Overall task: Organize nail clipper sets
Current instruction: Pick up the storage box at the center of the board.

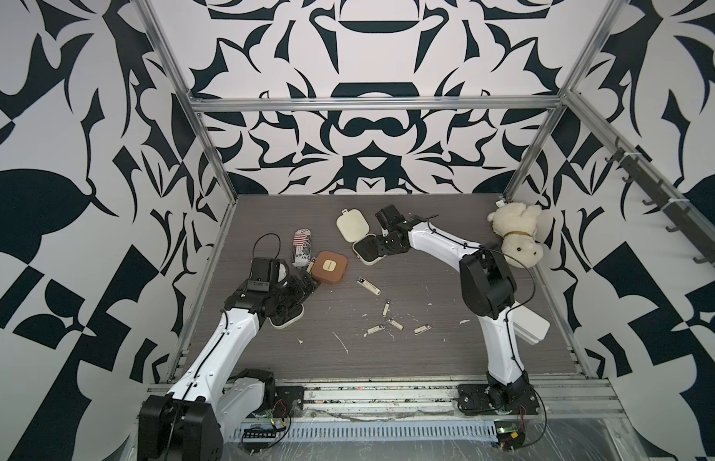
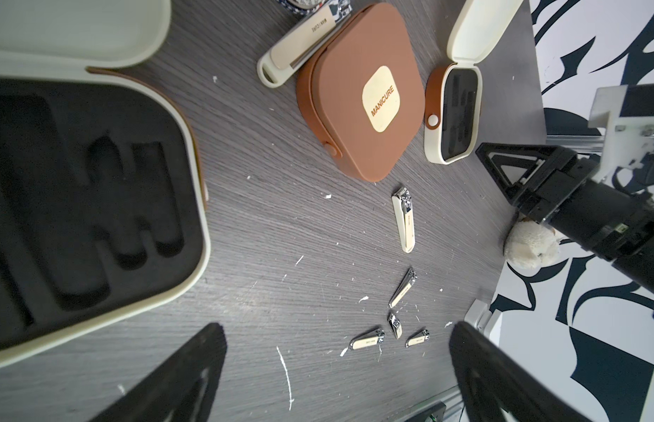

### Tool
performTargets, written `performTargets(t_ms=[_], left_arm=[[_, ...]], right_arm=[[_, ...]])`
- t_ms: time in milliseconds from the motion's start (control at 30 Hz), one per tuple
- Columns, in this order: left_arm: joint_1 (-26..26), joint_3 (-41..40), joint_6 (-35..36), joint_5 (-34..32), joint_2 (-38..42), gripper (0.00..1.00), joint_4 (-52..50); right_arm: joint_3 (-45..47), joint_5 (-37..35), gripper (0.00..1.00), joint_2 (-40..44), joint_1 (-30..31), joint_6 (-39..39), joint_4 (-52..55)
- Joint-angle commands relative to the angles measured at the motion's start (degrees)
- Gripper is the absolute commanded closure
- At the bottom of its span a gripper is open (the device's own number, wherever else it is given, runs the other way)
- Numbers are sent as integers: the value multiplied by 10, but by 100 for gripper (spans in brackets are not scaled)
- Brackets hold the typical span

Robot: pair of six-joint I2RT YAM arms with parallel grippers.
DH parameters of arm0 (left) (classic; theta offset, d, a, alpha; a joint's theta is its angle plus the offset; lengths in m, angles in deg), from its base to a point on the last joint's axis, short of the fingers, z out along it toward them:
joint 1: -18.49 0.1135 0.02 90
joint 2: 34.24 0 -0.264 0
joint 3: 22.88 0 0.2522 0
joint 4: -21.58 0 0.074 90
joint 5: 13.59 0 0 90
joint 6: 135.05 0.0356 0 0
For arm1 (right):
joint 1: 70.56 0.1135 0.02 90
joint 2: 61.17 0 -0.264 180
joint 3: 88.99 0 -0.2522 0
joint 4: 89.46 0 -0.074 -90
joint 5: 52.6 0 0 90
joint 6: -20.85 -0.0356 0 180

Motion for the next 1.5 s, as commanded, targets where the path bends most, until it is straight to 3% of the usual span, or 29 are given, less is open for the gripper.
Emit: performTargets(t_ms=[0,467,967,1300,1467], left_arm=[[-3,10,0,8,-6,0,8],[-3,-2,-1,10,-5,0,8],[-3,-3,-1,11,-13,0,11],[-3,0,-2,11,-12,0,15],[-3,10,0,10,-9,0,12]], right_arm=[[-44,19,40,3,-4,16,5],[-148,12,52,-80,-15,18,48],[-156,28,80,-117,-21,18,57],[-49,22,100,-42,-20,4,14],[11,24,100,19,-21,-7,-10]])
